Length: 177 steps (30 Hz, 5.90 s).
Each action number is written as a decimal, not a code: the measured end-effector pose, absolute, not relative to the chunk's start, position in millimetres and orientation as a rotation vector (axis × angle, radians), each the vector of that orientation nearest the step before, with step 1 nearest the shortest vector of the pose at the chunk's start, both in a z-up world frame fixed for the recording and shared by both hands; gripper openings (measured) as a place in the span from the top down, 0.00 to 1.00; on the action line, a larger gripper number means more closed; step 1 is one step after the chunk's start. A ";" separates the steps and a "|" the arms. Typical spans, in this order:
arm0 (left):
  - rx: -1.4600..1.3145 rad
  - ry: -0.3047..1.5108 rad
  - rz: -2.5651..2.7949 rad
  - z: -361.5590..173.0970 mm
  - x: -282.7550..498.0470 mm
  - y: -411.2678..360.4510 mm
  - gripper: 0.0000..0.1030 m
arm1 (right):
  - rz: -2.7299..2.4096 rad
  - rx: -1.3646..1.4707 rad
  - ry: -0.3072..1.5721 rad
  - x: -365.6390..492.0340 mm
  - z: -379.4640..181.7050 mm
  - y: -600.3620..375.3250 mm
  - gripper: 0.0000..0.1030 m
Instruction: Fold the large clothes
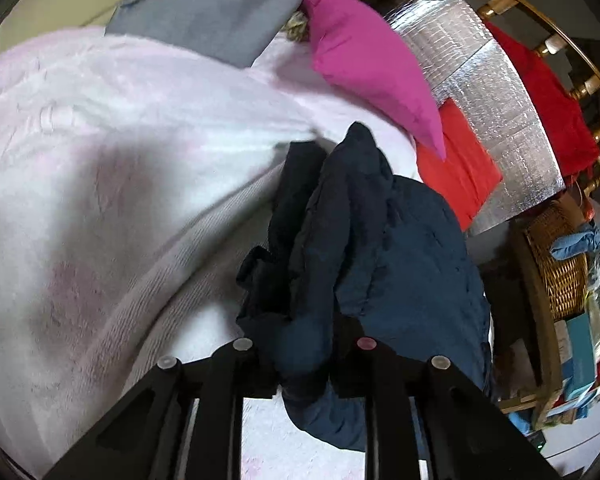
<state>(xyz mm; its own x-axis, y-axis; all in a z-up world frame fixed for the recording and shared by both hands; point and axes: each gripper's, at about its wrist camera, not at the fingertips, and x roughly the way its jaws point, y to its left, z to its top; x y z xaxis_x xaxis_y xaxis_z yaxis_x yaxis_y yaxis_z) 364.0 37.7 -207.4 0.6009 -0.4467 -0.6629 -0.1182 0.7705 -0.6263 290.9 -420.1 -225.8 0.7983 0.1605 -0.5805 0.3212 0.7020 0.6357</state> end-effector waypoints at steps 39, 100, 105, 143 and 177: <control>-0.061 0.941 0.029 -185.1 363.0 -3.0 0.30 | -0.182 0.689 0.784 287.3 -203.7 -430.5 0.50; 0.082 0.988 -0.062 -161.3 507.8 -100.2 0.12 | 0.211 0.578 0.848 542.4 -165.2 -341.9 0.56; 0.127 0.923 0.002 -154.6 495.5 -83.7 0.12 | 0.200 0.605 0.928 571.3 -193.2 -323.0 0.54; 0.179 0.720 -0.036 -102.7 398.2 -114.5 0.12 | -0.176 0.377 0.758 334.9 -126.1 -398.3 0.29; 0.143 0.312 -0.006 66.1 -1.5 -28.9 0.02 | -0.268 0.198 0.412 -39.2 30.1 -222.0 0.12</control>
<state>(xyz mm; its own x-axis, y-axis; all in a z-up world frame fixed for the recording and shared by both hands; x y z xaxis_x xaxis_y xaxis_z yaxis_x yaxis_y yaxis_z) -1.5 -28.9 66.1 0.9517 0.0160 -0.3067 0.0281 0.9899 0.1390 -39.2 -222.0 30.1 0.8821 -0.2156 -0.4189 0.2954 0.9458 0.1352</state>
